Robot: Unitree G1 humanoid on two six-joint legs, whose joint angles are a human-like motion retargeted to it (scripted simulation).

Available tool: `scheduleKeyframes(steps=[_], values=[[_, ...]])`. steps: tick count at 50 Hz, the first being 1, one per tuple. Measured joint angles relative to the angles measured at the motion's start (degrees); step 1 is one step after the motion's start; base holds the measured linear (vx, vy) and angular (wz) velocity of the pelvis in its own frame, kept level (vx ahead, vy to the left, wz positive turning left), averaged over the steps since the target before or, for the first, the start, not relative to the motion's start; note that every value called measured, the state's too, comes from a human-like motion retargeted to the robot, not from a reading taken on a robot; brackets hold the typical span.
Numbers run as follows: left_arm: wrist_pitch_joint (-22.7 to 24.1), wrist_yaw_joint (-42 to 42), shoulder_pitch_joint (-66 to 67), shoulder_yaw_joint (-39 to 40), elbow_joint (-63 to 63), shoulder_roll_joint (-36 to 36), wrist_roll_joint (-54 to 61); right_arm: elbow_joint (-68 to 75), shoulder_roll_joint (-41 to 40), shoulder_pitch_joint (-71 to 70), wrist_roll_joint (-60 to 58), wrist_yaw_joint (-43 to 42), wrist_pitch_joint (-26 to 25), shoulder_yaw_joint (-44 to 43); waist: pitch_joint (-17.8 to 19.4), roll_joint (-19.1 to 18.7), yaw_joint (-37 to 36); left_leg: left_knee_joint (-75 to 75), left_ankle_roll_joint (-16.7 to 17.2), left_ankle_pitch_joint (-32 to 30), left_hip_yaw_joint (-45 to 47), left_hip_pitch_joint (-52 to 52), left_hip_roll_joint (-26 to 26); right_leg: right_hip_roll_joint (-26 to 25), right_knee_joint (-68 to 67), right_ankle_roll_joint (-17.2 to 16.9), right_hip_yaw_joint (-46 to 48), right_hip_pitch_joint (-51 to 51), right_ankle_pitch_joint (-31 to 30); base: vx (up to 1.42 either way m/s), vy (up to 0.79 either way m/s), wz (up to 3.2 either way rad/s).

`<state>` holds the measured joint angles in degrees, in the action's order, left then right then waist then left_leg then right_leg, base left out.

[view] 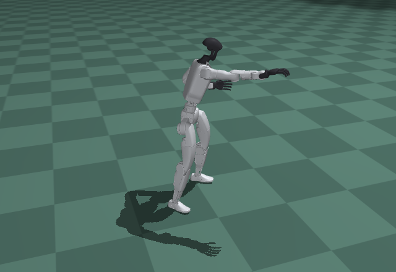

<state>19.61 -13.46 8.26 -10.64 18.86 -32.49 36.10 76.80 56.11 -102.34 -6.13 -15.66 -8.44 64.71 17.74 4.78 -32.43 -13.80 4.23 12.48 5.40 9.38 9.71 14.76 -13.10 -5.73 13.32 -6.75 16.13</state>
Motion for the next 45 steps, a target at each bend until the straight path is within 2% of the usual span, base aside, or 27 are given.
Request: scheduleKeyframes(steps=[2,5,10,12,15,17,18,21,23,25,28,30,32,33,35,38,40,43,45], values=[[-1.0,2.2,4.5,3.9,-2.1,-1.1,2.2,-4.7,4.9,-4.0,6.4,-5.6,0.8,-5.2,2.8,-0.1,-0.8,1.6,0.2,-1.0,-1.7,0.9,-1.4,1.2,0.2,0.3,2.1,0.1,0.3,-0.04,0.15,1.05],[-2.0,5.0,9.2,7.7,-4.1,0.0,8.3,-25.0,10.7,-2.1,11.7,-10.7,5.4,-12.8,5.9,-0.9,1.3,5.6,2.7,-3.6,-4.7,0.9,-2.3,1.4,1.7,1.1,6.1,1.8,-0.5,-0.01,0.13,1.04],[-2.0,8.5,10.3,5.2,-3.3,2.7,13.5,-52.2,17.5,9.8,10.1,-15.9,9.3,-18.1,7.0,-4.3,3.1,10.0,7.7,-4.9,-6.1,-1.5,-0.3,-0.4,2.5,2.4,12.5,3.9,-2.1,0.01,0.09,0.26],[-3.0,8.1,8.2,3.8,-1.9,4.0,14.3,-61.0,19.2,15.0,11.0,-14.9,10.6,-21.5,8.2,-3.3,2.7,11.8,2.2,-5.6,-3.8,-2.6,-1.6,0.9,2.1,2.9,14.0,3.1,-2.5,0.01,0.04,-0.73],[-2.2,5.8,4.7,1.5,0.6,7.9,20.2,-75.4,20.2,25.0,13.4,-16.6,13.4,-27.1,9.2,-1.8,2.2,8.6,0.5,-3.0,0.7,-3.6,-1.2,1.8,0.1,2.2,16.0,1.9,-2.6,0.04,0.04,-1.41],[-3.9,6.3,2.1,1.9,0.5,7.9,10.4,-86.3,21.1,33.4,13.8,-14.9,15.5,-31.9,9.2,-0.5,2.3,4.3,0.3,-0.3,4.8,-4.2,-0.2,2.0,-1.9,1.9,16.7,0.9,-2.6,0.08,0.03,-1.99],[-4.0,5.8,0.6,1.9,1.2,8.8,9.5,-91.4,21.0,37.3,14.4,-13.9,16.8,-33.9,8.9,0.4,2.8,2.1,0.2,1.1,7.0,-4.6,0.4,2.2,-3.0,1.6,17.0,0.3,-2.5,0.11,0.02,-2.23],[-2.9,4.9,-5.9,2.7,4.3,11.1,9.1,-106.3,18.7,53.1,18.7,-8.0,21.1,-42.4,5.8,4.0,5.9,-6.2,-0.2,6.1,14.3,-5.7,3.0,2.0,-6.0,1.2,16.6,-1.8,-1.1,0.16,0.01,-2.43],[-0.2,3.3,-11.9,2.5,7.9,12.8,17.1,-114.1,13.8,63.5,22.8,-4.0,23.3,-45.6,1.5,7.2,10.2,-11.8,-0.6,9.1,19.5,-6.6,4.8,1.3,-6.7,1.0,14.0,-3.0,0.5,0.24,-0.01,-2.5],[0.6,3.7,-20.2,5.0,8.1,8.6,9.3,-119.3,6.8,69.9,26.8,2.3,24.8,-45.8,-3.4,10.4,17.3,-15.8,-0.8,10.7,24.7,-9.1,6.4,-0.1,-5.7,1.0,9.4,-2.7,1.8,0.29,-0.04,-2.38],[2.6,2.5,-35.8,6.1,9.9,0.0,6.6,-122.5,-1.8,77.2,33.2,9.3,25.0,-43.2,-12.9,10.4,31.9,-17.4,-1.1,10.3,31.2,-16.1,7.2,-2.3,-3.6,0.6,2.7,0.5,2.1,0.34,-0.05,-2.08],[3.3,1.8,-48.8,5.5,12.0,-9.6,5.9,-123.5,-4.7,82.1,35.5,12.2,24.2,-42.6,-17.5,8.5,42.5,-16.0,-0.5,8.4,34.9,-22.6,7.0,-3.8,-2.2,0.4,-1.1,4.1,1.7,0.37,-0.03,-1.87],[4.9,0.3,-65.8,0.0,15.5,-19.9,2.4,-124.0,-3.1,87.8,36.4,14.1,23.7,-45.2,-19.8,5.1,51.8,-13.9,-0.2,6.2,38.1,-29.0,6.3,-5.4,0.2,-0.5,-4.7,8.3,1.0,0.39,0.0,-1.85],[5.1,-0.8,-75.3,-4.5,18.2,-24.4,0.0,-124.0,-0.9,91.5,36.5,14.5,23.4,-48.0,-20.7,2.7,55.8,-13.3,-0.3,5.1,39.5,-31.5,6.1,-6.3,1.7,-0.6,-6.6,10.0,0.6,0.4,0.02,-1.96],[4.9,-2.9,-98.4,-19.2,24.0,-30.0,-6.2,-123.4,4.1,101.0,37.5,15.9,22.9,-58.2,-21.5,-2.8,61.4,-13.6,-0.9,3.6,42.5,-34.8,6.2,-8.2,4.4,-0.7,-11.1,11.9,-0.2,0.4,0.02,-2.19],[4.8,-1.4,-130.5,-43.6,32.2,-30.7,-9.6,-121.1,7.9,116.2,39.9,18.0,22.4,-76.1,-21.0,-12.2,65.5,-16.6,-1.2,0.8,45.6,-36.9,6.6,-11.1,7.1,0.5,-19.8,11.8,-1.3,0.37,0.04,-2.79],[4.6,-0.5,-144.5,-56.0,35.2,-29.0,-10.1,-120.2,6.7,123.0,40.6,19.1,21.4,-83.3,-20.2,-17.8,65.9,-18.5,-1.0,-2.4,44.4,-37.1,5.1,-12.4,8.5,0.4,-27.2,11.0,-2.7,0.26,0.13,-3.4],[5.7,-0.9,-154.6,-67.3,34.9,-27.1,-8.1,-121.7,-0.6,126.3,42.5,19.5,20.6,-85.9,-16.2,-23.3,64.6,-25.9,-0.1,-8.6,33.1,-33.1,2.5,-13.2,11.6,-0.3,-37.4,11.2,-5.7,0.11,0.21,-3.23],[6.6,0.2,-154.8,-69.6,34.4,-27.7,-6.3,-122.4,-6.1,125.5,42.9,19.8,20.2,-83.7,-13.9,-25.6,63.0,-31.5,2.7,-11.2,21.8,-27.9,-1.0,-13.1,13.8,-1.0,-42.9,10.8,-7.6,-0.05,0.26,-2.57]])
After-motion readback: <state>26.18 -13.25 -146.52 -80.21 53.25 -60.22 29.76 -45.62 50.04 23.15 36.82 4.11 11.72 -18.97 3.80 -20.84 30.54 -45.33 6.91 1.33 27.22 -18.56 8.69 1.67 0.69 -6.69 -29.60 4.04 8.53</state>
